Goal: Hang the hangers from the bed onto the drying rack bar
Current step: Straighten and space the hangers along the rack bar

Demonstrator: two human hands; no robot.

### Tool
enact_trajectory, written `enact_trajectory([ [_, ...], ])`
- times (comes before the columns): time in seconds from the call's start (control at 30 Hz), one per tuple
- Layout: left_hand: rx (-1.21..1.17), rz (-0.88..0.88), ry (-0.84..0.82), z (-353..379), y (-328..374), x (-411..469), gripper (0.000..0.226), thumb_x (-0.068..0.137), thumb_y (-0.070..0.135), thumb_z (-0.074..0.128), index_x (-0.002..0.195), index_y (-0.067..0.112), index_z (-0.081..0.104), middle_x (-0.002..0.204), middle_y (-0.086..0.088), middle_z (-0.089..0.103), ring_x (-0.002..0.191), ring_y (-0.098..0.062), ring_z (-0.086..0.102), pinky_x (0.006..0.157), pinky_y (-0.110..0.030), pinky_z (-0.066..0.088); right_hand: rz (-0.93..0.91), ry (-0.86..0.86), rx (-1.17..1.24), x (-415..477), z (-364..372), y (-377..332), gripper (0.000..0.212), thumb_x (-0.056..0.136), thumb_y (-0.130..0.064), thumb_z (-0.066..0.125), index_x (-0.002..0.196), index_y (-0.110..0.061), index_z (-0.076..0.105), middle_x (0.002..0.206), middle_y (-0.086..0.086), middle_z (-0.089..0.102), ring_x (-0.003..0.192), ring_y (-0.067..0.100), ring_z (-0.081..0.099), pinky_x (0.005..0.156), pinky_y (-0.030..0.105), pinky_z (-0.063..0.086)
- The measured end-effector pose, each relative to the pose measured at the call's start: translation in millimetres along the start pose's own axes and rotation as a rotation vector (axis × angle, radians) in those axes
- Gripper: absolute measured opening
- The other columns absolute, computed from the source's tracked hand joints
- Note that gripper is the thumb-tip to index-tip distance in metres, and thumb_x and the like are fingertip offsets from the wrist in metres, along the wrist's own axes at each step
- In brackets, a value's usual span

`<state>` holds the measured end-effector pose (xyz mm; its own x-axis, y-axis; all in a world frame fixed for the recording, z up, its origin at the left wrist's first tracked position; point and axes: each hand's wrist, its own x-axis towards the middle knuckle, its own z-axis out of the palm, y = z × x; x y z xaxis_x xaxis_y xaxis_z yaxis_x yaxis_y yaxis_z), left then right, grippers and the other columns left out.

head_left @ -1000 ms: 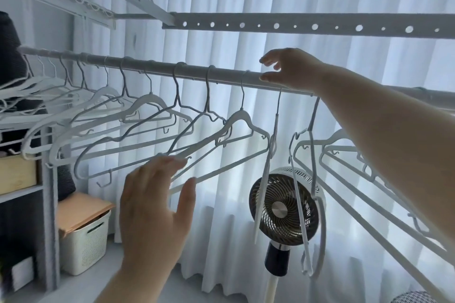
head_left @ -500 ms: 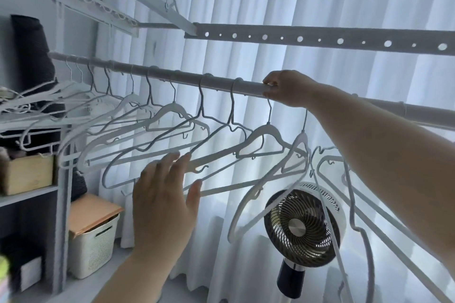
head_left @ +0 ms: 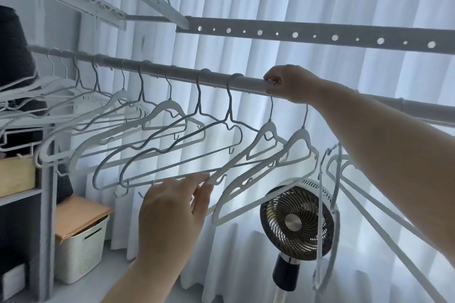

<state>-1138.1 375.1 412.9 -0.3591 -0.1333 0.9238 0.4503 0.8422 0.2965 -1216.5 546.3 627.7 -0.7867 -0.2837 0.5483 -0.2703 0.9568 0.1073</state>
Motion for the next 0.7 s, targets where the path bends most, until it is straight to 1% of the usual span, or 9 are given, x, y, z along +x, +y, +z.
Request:
enact_trajectory([
  [0.1, -0.036, -0.014, -0.001, 0.6, 4.7, -3.3, 0.032, 0.078, 0.034, 0.046, 0.08, 0.015, 0.072, 0.051, 0.007, 0.059, 0.045, -0.018, 0.056, 0.062, -0.023, 0.035, 0.002, -0.003, -0.01, 0.4, 0.7, 1.2, 0.035, 0.092, -0.019, 0.049, 0.125, -0.009, 0.051, 0.124, 0.011, 0.055, 0.113, 0.027, 0.049, 0.081, 0.026, 0.033],
  [0.23, -0.047, 0.002, 0.019, 0.0, 11.1, -7.5, 0.031, 0.076, 0.033, 0.046, 0.078, 0.015, 0.071, 0.049, 0.008, 0.057, 0.047, -0.012, 0.053, 0.067, -0.027, 0.033, 0.004, -0.006, -0.021, -1.8, 0.5, 2.1, 0.034, 0.092, -0.018, 0.048, 0.124, -0.009, 0.051, 0.123, 0.011, 0.056, 0.112, 0.028, 0.049, 0.08, 0.026, 0.033],
  [0.27, -0.039, 0.01, 0.029, -1.2, 13.6, -8.2, 0.031, 0.075, 0.033, 0.046, 0.078, 0.015, 0.071, 0.049, 0.009, 0.057, 0.051, -0.01, 0.05, 0.067, -0.027, 0.033, 0.005, -0.006, -0.023, -2.4, 0.3, 2.0, 0.034, 0.092, -0.018, 0.048, 0.125, -0.009, 0.05, 0.123, 0.011, 0.056, 0.113, 0.028, 0.049, 0.08, 0.026, 0.032],
  [0.33, -0.026, 0.024, 0.042, -1.8, 16.4, -10.0, 0.031, 0.074, 0.033, 0.046, 0.077, 0.016, 0.071, 0.048, 0.01, 0.055, 0.071, -0.017, 0.045, 0.067, -0.026, 0.032, 0.008, -0.005, -0.028, -3.9, 0.1, 1.2, 0.035, 0.092, -0.018, 0.048, 0.126, -0.01, 0.049, 0.124, 0.01, 0.055, 0.114, 0.027, 0.048, 0.08, 0.026, 0.032],
  [0.4, -0.049, 0.027, 0.035, 0.1, 15.4, -11.7, 0.031, 0.074, 0.034, 0.046, 0.079, 0.016, 0.071, 0.049, 0.01, 0.055, 0.068, -0.017, 0.045, 0.067, -0.026, 0.033, 0.009, -0.002, -0.027, -4.8, 0.1, 0.4, 0.035, 0.092, -0.018, 0.048, 0.127, -0.011, 0.049, 0.125, 0.01, 0.055, 0.114, 0.027, 0.048, 0.081, 0.026, 0.033],
  [0.47, -0.073, 0.031, 0.024, 2.7, 14.1, -12.7, 0.03, 0.074, 0.034, 0.047, 0.082, 0.016, 0.07, 0.05, 0.01, 0.055, 0.061, -0.015, 0.046, 0.066, -0.025, 0.033, 0.014, 0.003, -0.024, -6.8, -0.3, 0.4, 0.037, 0.093, -0.019, 0.048, 0.129, -0.012, 0.047, 0.129, 0.011, 0.053, 0.117, 0.027, 0.048, 0.087, 0.028, 0.037],
  [0.53, -0.092, 0.044, 0.023, 3.5, 15.3, -13.8, 0.03, 0.074, 0.033, 0.047, 0.084, 0.015, 0.07, 0.051, 0.01, 0.055, 0.071, -0.017, 0.044, 0.066, -0.025, 0.032, 0.026, 0.005, -0.029, -10.3, -1.9, 2.2, 0.041, 0.094, -0.022, 0.047, 0.134, -0.013, 0.042, 0.137, 0.009, 0.048, 0.125, 0.026, 0.044, 0.098, 0.03, 0.036],
  [0.6, -0.098, 0.056, 0.028, 3.2, 17.4, -14.8, 0.03, 0.074, 0.032, 0.047, 0.085, 0.014, 0.07, 0.052, 0.01, 0.057, 0.074, -0.018, 0.042, 0.067, -0.025, 0.032, 0.029, 0.012, -0.043, -14.4, -5.5, 6.3, 0.044, 0.094, -0.025, 0.046, 0.136, -0.014, 0.039, 0.143, 0.007, 0.041, 0.131, 0.025, 0.037, 0.105, 0.032, 0.03],
  [0.7, -0.101, 0.068, 0.016, 4.4, 16.9, -17.0, 0.029, 0.074, 0.031, 0.047, 0.088, 0.017, 0.068, 0.054, 0.01, 0.057, 0.065, -0.016, 0.046, 0.067, -0.024, 0.033, 0.053, 0.018, -0.069, -20.7, -12.4, 16.3, 0.046, 0.094, -0.028, 0.046, 0.137, -0.012, 0.038, 0.145, 0.008, 0.039, 0.133, 0.025, 0.035, 0.108, 0.033, 0.027],
])
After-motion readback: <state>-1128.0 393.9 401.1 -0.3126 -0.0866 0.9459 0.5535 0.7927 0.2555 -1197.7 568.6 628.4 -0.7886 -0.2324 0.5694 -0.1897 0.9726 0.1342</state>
